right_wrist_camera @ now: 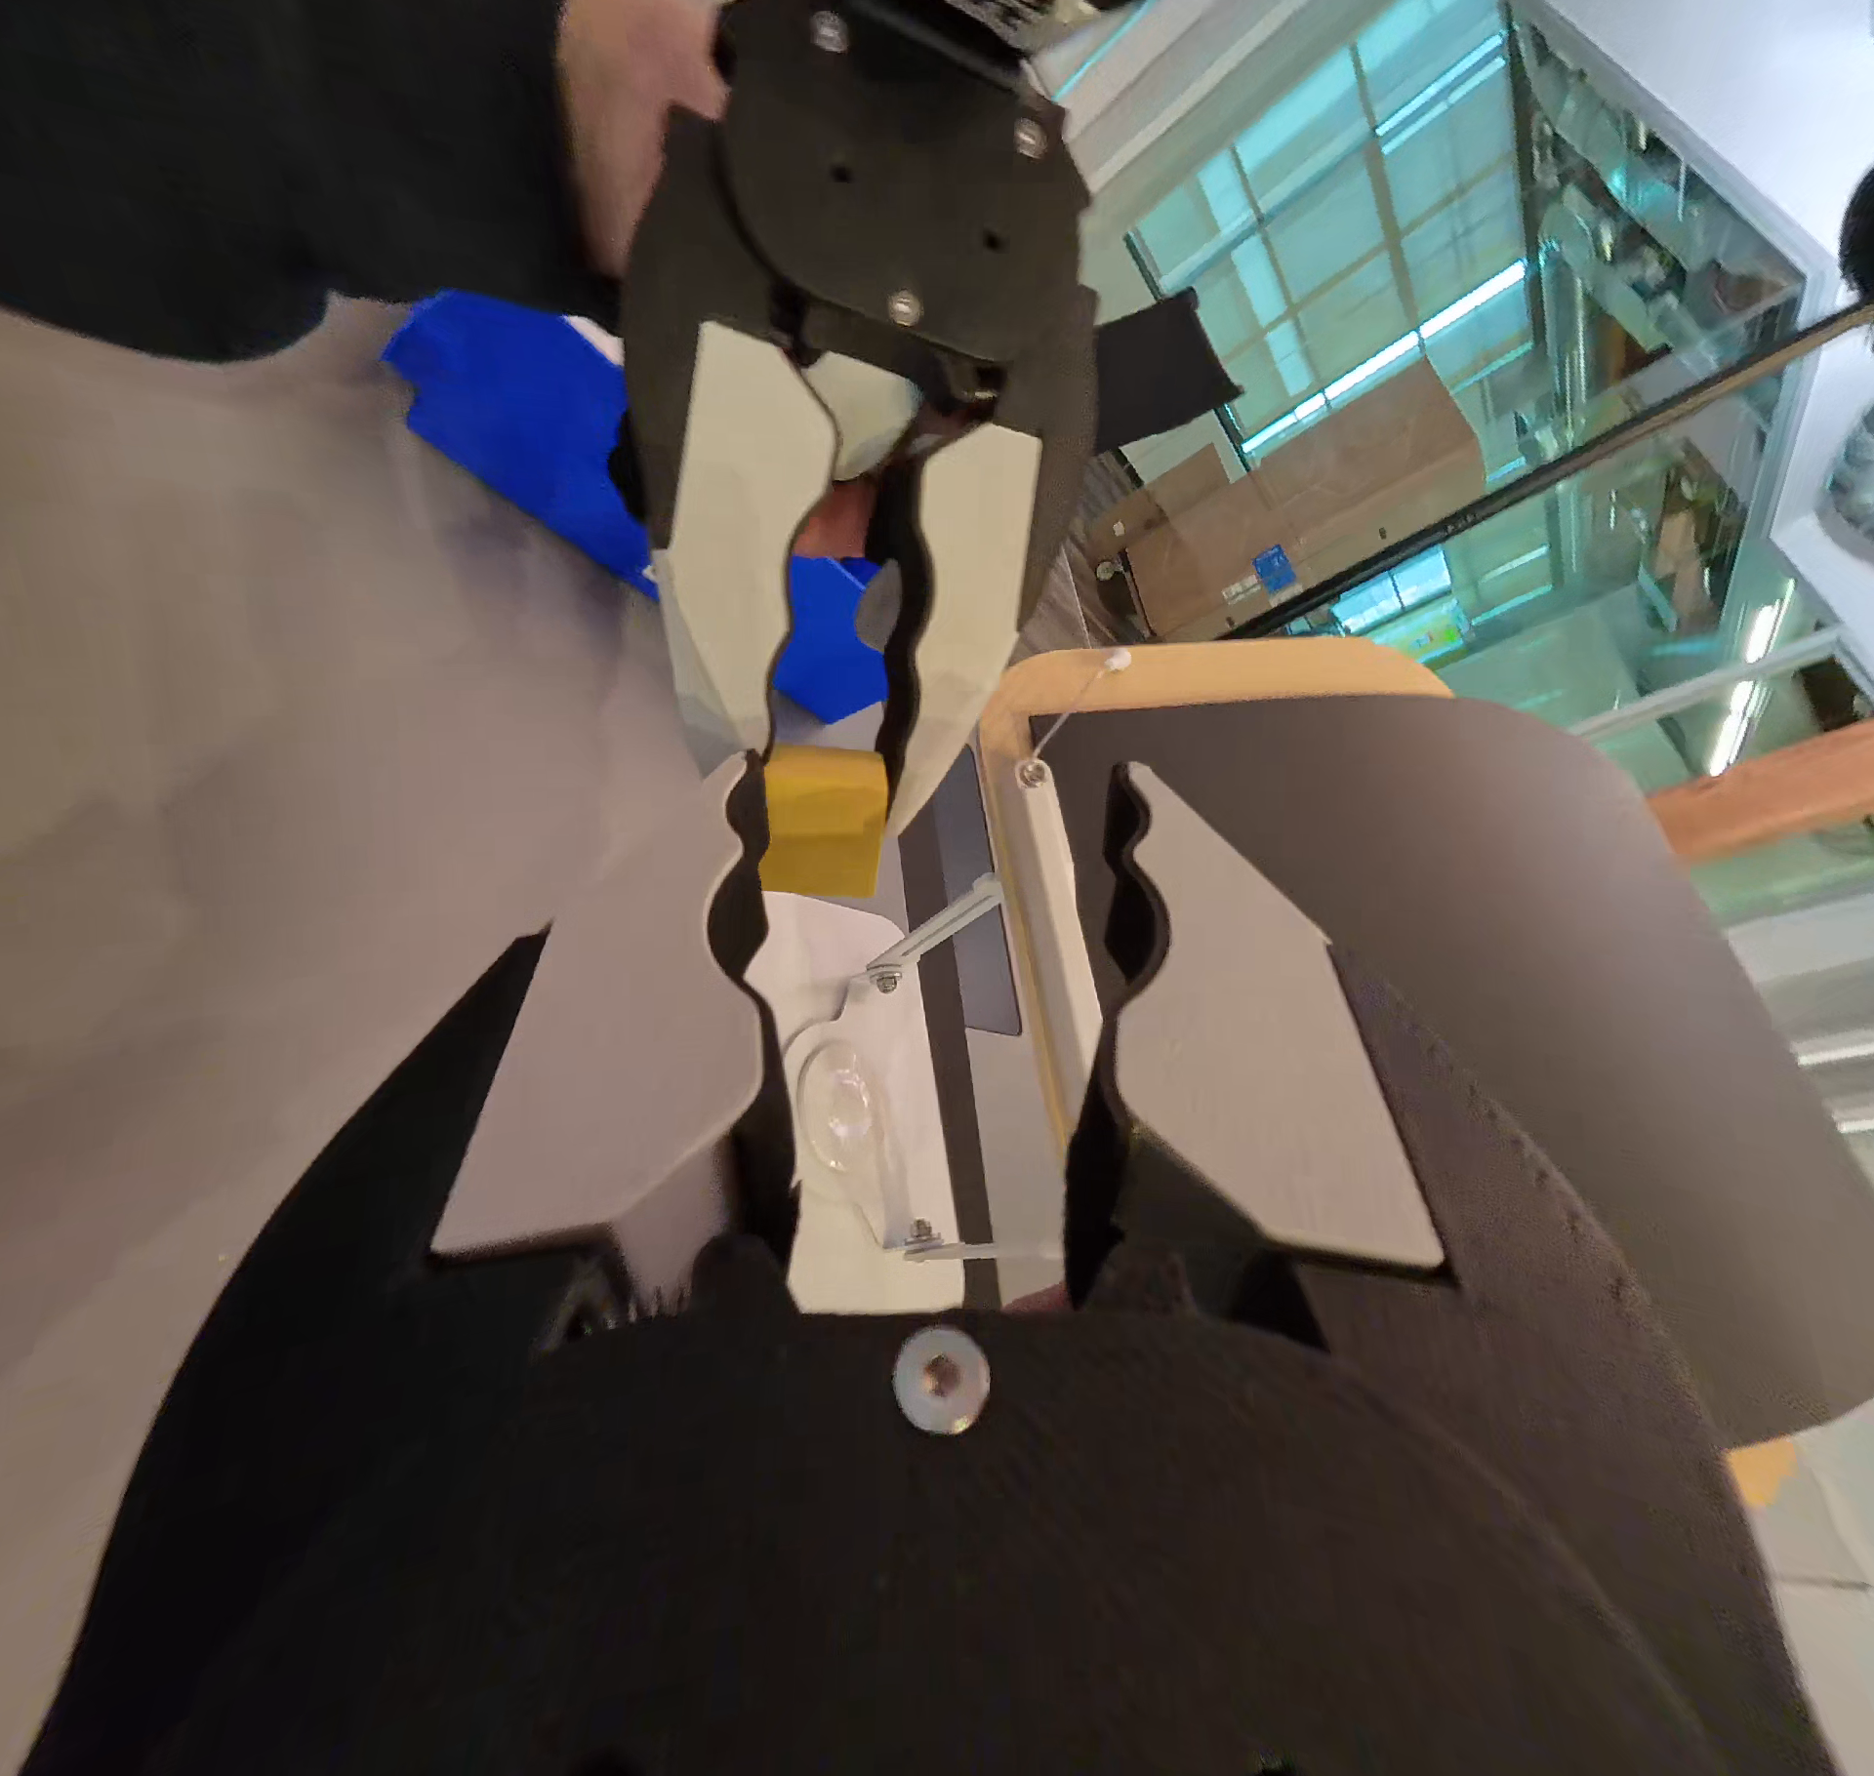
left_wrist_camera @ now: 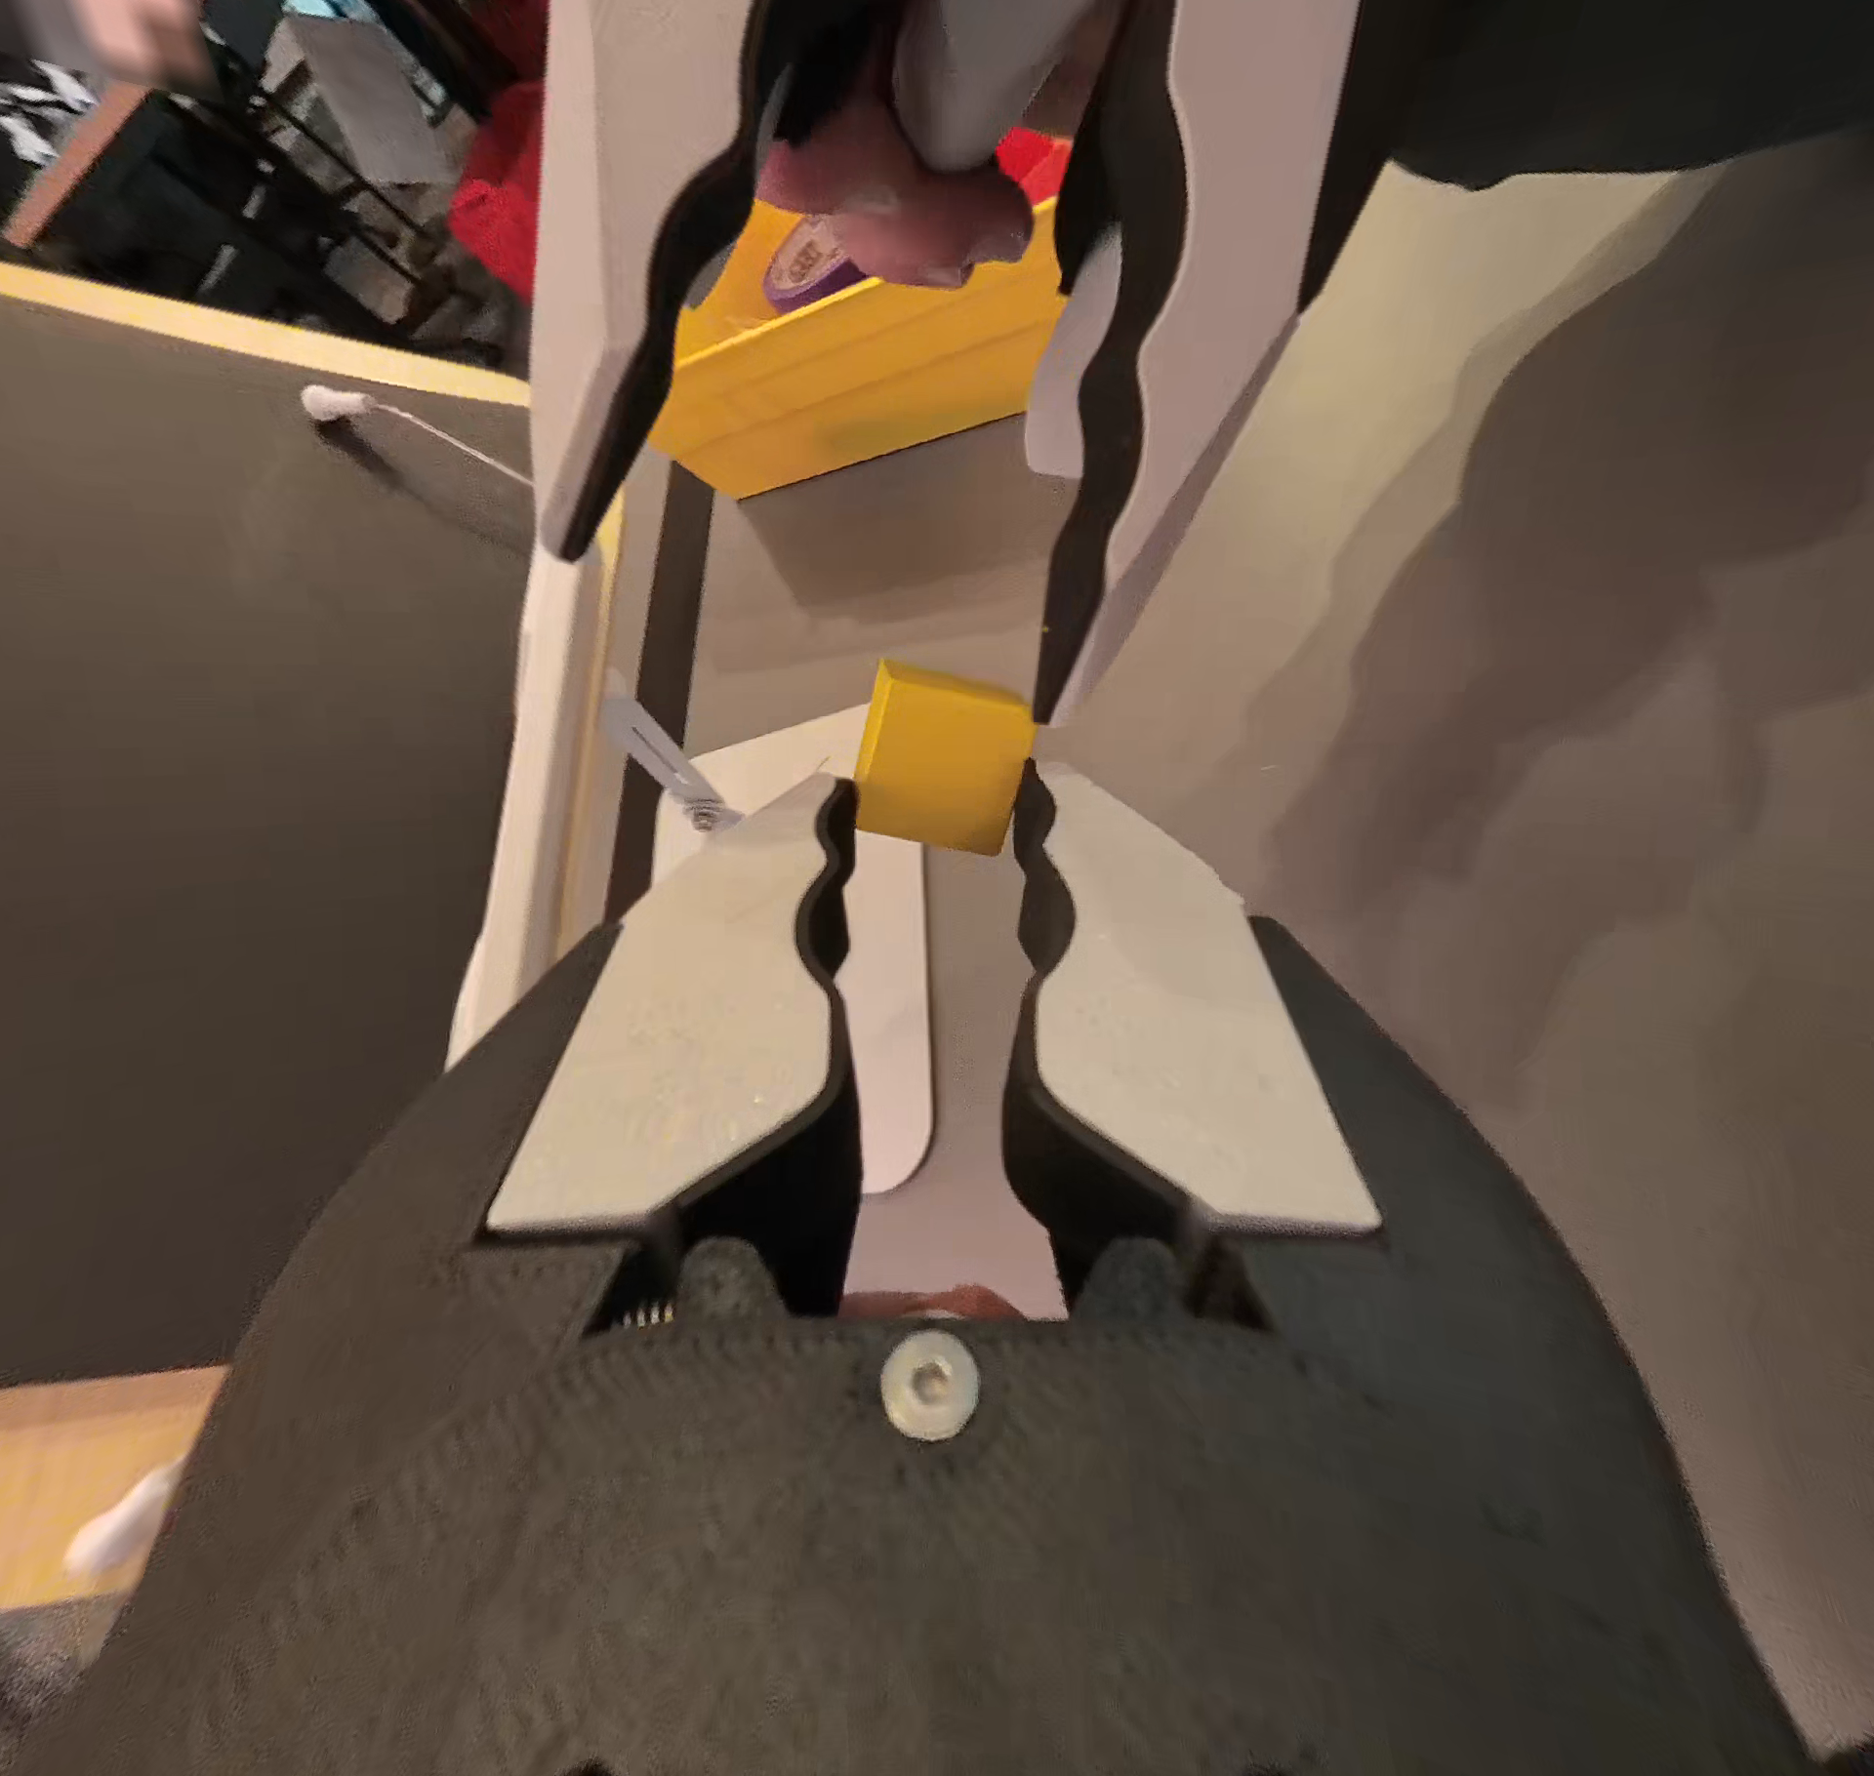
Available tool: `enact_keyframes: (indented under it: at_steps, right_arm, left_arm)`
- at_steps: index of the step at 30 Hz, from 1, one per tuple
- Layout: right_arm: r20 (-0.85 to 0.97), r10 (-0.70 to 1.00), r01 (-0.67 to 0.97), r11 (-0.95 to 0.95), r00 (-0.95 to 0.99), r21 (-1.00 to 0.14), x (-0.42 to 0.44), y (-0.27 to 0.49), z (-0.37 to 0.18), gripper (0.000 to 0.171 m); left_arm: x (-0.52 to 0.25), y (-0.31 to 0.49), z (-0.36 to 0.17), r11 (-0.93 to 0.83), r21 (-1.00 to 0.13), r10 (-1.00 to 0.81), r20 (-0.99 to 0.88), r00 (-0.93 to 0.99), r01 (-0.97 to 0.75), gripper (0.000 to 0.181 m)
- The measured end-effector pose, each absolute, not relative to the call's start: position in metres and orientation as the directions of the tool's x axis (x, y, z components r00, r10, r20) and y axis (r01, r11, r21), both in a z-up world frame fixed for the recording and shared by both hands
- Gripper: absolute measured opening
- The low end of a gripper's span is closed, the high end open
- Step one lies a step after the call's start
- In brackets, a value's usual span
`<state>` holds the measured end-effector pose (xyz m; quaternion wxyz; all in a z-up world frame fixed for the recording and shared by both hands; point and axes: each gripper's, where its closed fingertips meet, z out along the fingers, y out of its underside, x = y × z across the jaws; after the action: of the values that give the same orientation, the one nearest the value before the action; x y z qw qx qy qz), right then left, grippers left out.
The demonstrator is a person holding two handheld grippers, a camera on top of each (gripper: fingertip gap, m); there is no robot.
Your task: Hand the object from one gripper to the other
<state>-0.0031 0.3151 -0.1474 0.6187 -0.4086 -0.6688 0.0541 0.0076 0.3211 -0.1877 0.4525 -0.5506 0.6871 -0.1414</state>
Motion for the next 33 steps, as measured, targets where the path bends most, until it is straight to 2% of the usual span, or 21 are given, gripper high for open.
enact_keyframes:
  at_steps: [12, 20, 24, 28, 33]
  right_arm:
    - [0.851, 0.466, 0.532, 0.797, -0.242, -0.285, -0.009, 0.284, -0.191, 0.05]
    - [0.836, 0.411, 0.519, 0.835, -0.364, -0.185, -0.024, 0.265, -0.211, 0.038]
    - [0.824, 0.406, 0.511, 0.843, -0.395, -0.171, -0.026, 0.26, -0.216, 0.028]
    - [0.819, 0.425, 0.509, 0.838, -0.384, -0.196, -0.028, 0.257, -0.213, 0.027]
    - [0.801, 0.533, 0.519, 0.782, -0.273, -0.343, -0.025, 0.265, -0.196, 0.025]
  left_arm:
    - [-0.008, 0.283, -0.203, 0.223, -0.804, -0.973, -0.15, -0.176, -0.551, 0.03]
    - [-0.016, 0.267, -0.224, 0.156, -0.805, -0.957, 0.021, -0.29, -0.572, 0.029]
    - [-0.015, 0.259, -0.227, 0.15, -0.802, -0.943, 0.06, -0.329, -0.578, 0.029]
    - [-0.015, 0.254, -0.225, 0.147, -0.812, -0.933, 0.076, -0.351, -0.565, 0.029]
    - [-0.014, 0.259, -0.21, 0.147, -0.849, -0.947, 0.027, -0.319, -0.507, 0.03]
